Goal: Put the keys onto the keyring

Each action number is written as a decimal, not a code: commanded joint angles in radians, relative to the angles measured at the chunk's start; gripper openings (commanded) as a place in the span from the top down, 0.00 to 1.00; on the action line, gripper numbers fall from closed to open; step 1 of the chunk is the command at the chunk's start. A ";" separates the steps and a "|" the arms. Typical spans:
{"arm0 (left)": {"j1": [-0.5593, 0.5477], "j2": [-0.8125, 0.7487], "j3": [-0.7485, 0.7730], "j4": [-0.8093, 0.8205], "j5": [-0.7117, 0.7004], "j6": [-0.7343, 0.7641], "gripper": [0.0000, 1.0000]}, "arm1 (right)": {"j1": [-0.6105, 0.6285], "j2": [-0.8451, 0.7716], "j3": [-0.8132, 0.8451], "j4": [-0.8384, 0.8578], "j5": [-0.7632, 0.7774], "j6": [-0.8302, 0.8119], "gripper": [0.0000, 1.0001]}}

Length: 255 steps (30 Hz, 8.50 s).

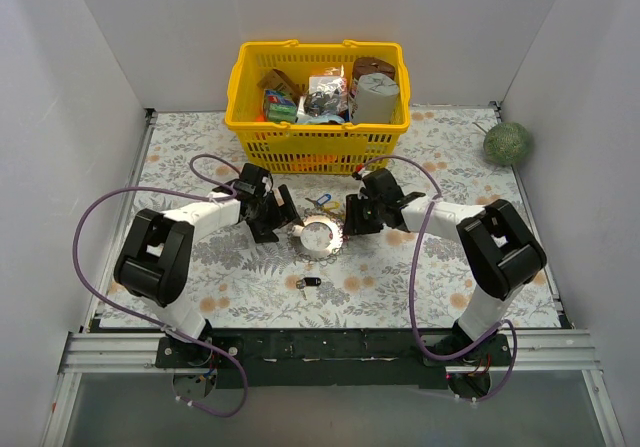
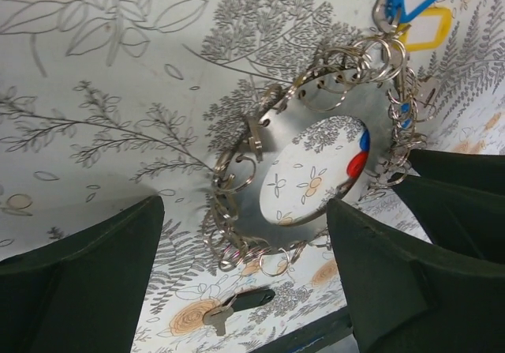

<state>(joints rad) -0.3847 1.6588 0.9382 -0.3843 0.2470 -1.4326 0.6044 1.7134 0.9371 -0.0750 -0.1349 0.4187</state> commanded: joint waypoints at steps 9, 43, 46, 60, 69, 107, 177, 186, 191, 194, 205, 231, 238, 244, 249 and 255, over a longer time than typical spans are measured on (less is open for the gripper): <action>-0.033 0.032 0.034 0.004 0.009 0.031 0.17 | 0.021 -0.031 -0.118 0.133 -0.221 0.040 0.57; -0.031 -0.136 -0.114 0.047 -0.005 -0.038 0.12 | 0.032 -0.256 -0.363 0.273 -0.278 0.186 0.52; -0.033 -0.146 -0.119 0.048 -0.003 -0.037 0.12 | 0.032 -0.242 -0.379 0.317 -0.282 0.212 0.54; -0.033 -0.165 -0.124 0.055 0.008 -0.043 0.12 | 0.032 -0.126 -0.362 0.440 -0.276 0.298 0.57; -0.033 -0.165 -0.116 0.058 0.009 -0.040 0.12 | 0.032 -0.100 -0.334 0.440 -0.230 0.293 0.82; -0.033 -0.166 -0.116 0.036 -0.011 0.017 0.10 | 0.124 -0.328 -0.299 0.342 -0.131 0.014 0.58; 0.017 -0.324 -0.136 0.147 0.093 0.129 0.02 | 0.219 -0.356 -0.060 -0.029 0.083 -0.310 0.17; 0.015 -0.332 -0.130 0.180 0.184 0.138 0.02 | 0.230 -0.252 0.020 -0.094 0.121 -0.370 0.48; 0.017 -0.324 -0.136 0.177 0.181 0.129 0.02 | 0.261 -0.230 0.009 -0.092 0.130 -0.399 0.56; 0.017 -0.318 -0.141 0.177 0.181 0.121 0.02 | 0.276 -0.221 0.000 -0.100 0.162 -0.408 0.56; 0.017 -0.326 -0.144 0.168 0.172 0.115 0.02 | 0.333 -0.184 -0.066 -0.068 0.188 -0.413 0.52; 0.015 -0.330 -0.164 0.168 0.170 0.109 0.02 | 0.374 -0.192 -0.049 -0.071 0.254 -0.409 0.51; 0.015 -0.333 -0.167 0.168 0.169 0.109 0.02 | 0.374 -0.218 -0.018 -0.078 0.241 -0.408 0.50; 0.015 -0.330 -0.165 0.167 0.170 0.112 0.02 | 0.374 -0.193 -0.024 -0.042 0.187 -0.405 0.54; 0.017 -0.332 -0.168 0.167 0.172 0.110 0.02 | 0.374 -0.166 -0.023 -0.040 0.208 -0.358 0.62; 0.015 -0.327 -0.170 0.168 0.175 0.110 0.02 | 0.374 -0.179 -0.032 -0.039 0.212 -0.270 0.61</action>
<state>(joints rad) -0.3729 1.3628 0.7765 -0.2241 0.4118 -1.3243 0.9718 1.5436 0.8837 -0.1474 0.0765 0.0769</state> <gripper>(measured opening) 0.982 0.385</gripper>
